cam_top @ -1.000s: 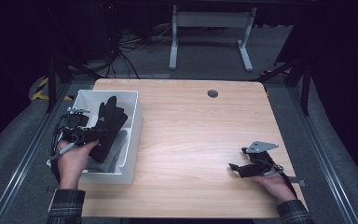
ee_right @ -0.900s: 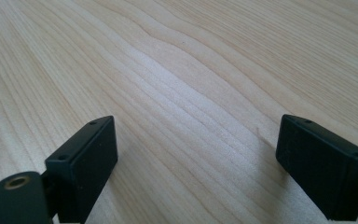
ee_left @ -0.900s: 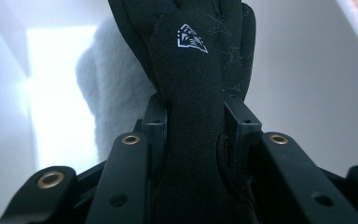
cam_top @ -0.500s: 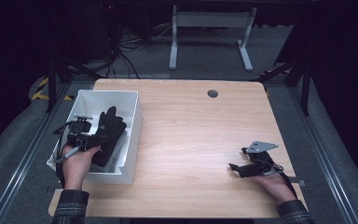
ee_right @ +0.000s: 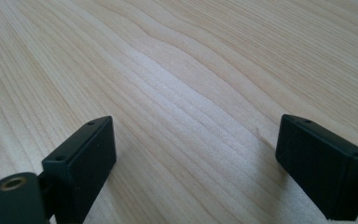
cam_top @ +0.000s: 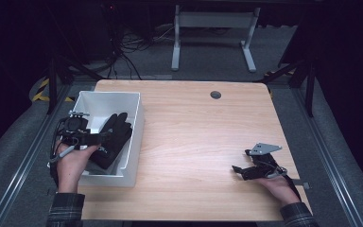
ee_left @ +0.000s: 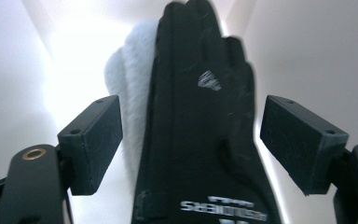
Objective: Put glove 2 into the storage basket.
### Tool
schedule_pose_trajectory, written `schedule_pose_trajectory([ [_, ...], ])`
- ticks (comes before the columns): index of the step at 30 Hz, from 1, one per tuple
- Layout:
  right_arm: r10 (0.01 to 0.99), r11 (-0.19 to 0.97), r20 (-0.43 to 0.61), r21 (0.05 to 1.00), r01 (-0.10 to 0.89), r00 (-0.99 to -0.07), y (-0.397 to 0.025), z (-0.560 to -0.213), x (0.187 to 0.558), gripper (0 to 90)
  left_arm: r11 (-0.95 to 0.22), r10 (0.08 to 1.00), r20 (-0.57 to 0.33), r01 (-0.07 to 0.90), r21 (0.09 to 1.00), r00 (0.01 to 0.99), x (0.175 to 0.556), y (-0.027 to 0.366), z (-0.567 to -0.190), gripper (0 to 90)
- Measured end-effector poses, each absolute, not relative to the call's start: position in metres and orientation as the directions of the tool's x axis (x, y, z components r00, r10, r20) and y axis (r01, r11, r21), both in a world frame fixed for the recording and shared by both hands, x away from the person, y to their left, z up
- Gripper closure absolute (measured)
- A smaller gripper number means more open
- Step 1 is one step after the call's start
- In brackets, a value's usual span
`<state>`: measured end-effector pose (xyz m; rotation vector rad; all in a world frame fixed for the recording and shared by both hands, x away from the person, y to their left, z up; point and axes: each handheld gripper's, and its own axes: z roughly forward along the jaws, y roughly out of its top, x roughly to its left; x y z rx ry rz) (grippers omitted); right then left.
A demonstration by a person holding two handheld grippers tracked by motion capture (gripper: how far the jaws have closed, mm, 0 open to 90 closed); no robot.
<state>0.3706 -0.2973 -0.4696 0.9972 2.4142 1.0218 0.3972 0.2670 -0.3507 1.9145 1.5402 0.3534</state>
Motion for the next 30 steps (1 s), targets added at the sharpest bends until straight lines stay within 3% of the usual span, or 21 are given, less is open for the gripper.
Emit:
schedule_pose_trajectory([
  [13, 0.717, 0.497, -0.035, 0.726, 0.475, -0.696, -0.297, -0.469, 0.371, 12.4, -0.211, 0.858, -0.195, 0.672, 0.71, 0.475, 0.396, 0.207, -0.311, 20.4],
  [30, 0.716, 0.496, -0.033, 0.727, 0.475, -0.697, -0.297, -0.47, 0.371, 12.3, -0.351, 0.735, -0.175, 0.589, 0.728, 0.655, 0.394, 0.103, -0.317, 19.5],
])
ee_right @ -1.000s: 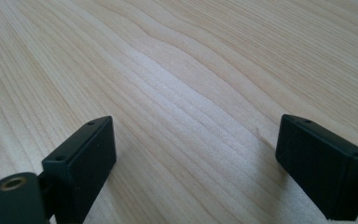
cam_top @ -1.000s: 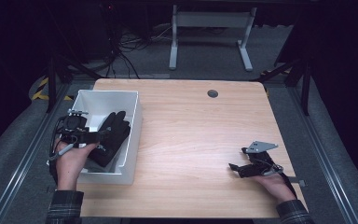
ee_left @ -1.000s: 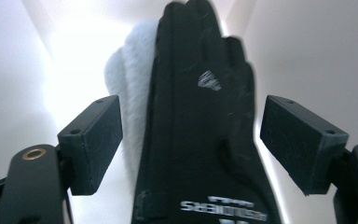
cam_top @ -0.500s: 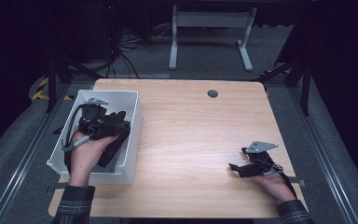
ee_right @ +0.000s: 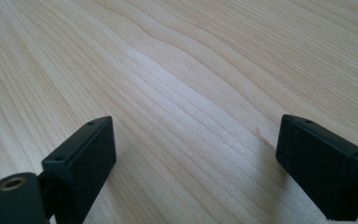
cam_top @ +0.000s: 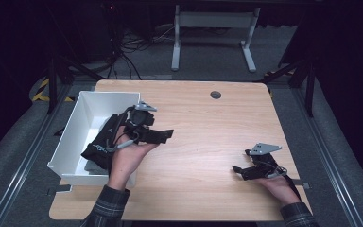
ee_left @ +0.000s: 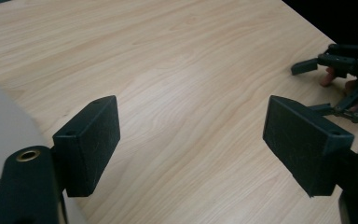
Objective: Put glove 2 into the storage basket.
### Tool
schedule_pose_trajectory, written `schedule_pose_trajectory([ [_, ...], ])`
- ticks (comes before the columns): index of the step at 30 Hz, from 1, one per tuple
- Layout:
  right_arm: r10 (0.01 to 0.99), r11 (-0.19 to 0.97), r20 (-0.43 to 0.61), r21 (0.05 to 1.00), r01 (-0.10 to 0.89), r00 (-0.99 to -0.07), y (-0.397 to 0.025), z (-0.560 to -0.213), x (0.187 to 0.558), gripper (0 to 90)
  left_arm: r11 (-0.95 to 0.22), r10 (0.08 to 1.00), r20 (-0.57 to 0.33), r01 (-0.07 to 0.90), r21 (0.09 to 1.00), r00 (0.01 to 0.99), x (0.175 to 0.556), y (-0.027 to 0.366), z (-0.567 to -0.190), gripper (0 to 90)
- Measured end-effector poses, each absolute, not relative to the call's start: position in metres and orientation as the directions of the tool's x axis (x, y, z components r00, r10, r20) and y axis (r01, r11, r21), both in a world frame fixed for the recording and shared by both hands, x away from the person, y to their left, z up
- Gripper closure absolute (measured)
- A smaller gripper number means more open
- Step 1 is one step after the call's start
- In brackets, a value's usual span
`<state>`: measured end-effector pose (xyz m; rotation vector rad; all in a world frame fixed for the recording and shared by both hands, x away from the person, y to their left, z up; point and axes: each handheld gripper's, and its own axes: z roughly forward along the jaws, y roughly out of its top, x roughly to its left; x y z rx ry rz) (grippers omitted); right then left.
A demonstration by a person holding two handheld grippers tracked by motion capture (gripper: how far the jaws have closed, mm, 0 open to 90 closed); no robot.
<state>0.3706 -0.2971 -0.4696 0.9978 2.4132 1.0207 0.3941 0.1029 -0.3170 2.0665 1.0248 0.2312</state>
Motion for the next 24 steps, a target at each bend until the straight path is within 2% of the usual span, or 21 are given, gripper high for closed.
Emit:
schedule_pose_trajectory([
  [10, 0.712, 0.498, -0.033, 0.727, 0.472, -0.701, -0.297, -0.47, 0.37, 12.3, -0.448, 0.661, -0.138, 0.535, 0.716, 0.738, 0.386, 0.049, -0.353, 17.7],
  [24, 0.709, 0.5, -0.033, 0.728, 0.469, -0.705, -0.297, -0.47, 0.37, 12.3, -0.55, 0.611, -0.104, 0.516, 0.656, 0.785, 0.38, 0.022, -0.419, 14.5],
])
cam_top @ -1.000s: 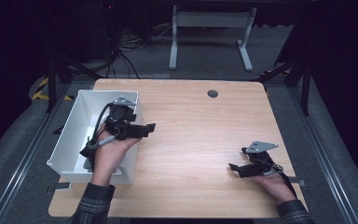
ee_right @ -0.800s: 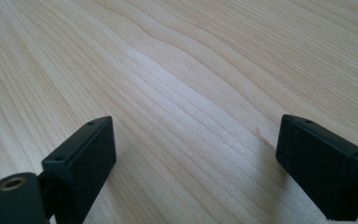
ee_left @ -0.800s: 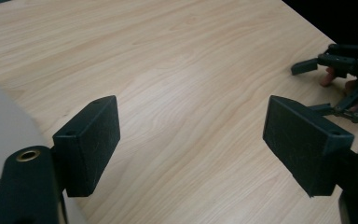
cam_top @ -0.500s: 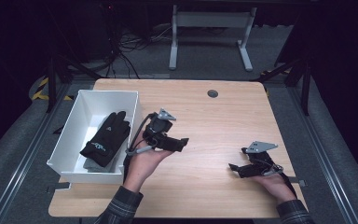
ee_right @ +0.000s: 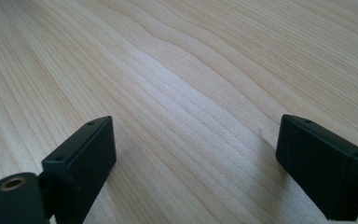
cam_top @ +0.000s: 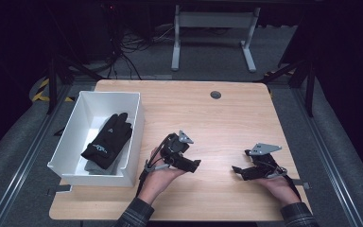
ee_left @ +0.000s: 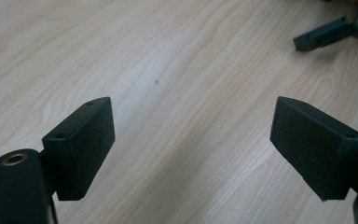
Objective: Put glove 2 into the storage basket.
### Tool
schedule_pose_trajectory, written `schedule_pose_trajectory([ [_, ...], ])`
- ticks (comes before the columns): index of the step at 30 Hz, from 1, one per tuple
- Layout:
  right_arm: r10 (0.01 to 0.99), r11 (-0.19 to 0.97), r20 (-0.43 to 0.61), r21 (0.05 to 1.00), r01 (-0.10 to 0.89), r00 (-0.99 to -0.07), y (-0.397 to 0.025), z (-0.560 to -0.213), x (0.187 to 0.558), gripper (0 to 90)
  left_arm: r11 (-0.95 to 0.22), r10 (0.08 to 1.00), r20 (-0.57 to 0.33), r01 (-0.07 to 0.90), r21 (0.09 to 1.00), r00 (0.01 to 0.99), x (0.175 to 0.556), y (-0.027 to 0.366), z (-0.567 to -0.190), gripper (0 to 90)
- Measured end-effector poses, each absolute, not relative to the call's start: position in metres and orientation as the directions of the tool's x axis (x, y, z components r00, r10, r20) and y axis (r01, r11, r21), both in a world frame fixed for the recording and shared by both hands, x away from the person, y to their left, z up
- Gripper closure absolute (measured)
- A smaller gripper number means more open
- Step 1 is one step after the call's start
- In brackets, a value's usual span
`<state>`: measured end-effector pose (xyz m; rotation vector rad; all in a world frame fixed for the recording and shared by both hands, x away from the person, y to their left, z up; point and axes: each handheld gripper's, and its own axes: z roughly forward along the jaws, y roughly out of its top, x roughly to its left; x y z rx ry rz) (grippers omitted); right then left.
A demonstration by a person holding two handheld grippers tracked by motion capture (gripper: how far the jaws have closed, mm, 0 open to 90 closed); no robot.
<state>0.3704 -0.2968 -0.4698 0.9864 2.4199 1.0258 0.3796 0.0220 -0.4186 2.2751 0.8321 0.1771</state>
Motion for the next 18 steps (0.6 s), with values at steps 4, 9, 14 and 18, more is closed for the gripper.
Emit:
schedule_pose_trajectory([
  [4, 0.708, 0.501, -0.033, 0.728, 0.468, -0.705, -0.297, -0.47, 0.37, 12.4, -0.574, 0.602, -0.086, 0.505, 0.645, 0.794, 0.378, 0.021, -0.437, 14.1],
  [9, 0.708, 0.501, -0.033, 0.728, 0.468, -0.705, -0.297, -0.47, 0.37, 12.4, -0.592, 0.605, -0.061, 0.5, 0.633, 0.794, 0.376, 0.022, -0.453, 14.3],
  [14, 0.708, 0.501, -0.033, 0.728, 0.469, -0.705, -0.297, -0.47, 0.37, 12.4, -0.593, 0.612, -0.057, 0.505, 0.627, 0.789, 0.375, 0.024, -0.462, 14.4],
  [18, 0.707, 0.502, -0.033, 0.727, 0.468, -0.706, -0.297, -0.47, 0.37, 12.4, -0.607, 0.605, -0.041, 0.494, 0.623, 0.795, 0.375, 0.024, -0.464, 13.9],
])
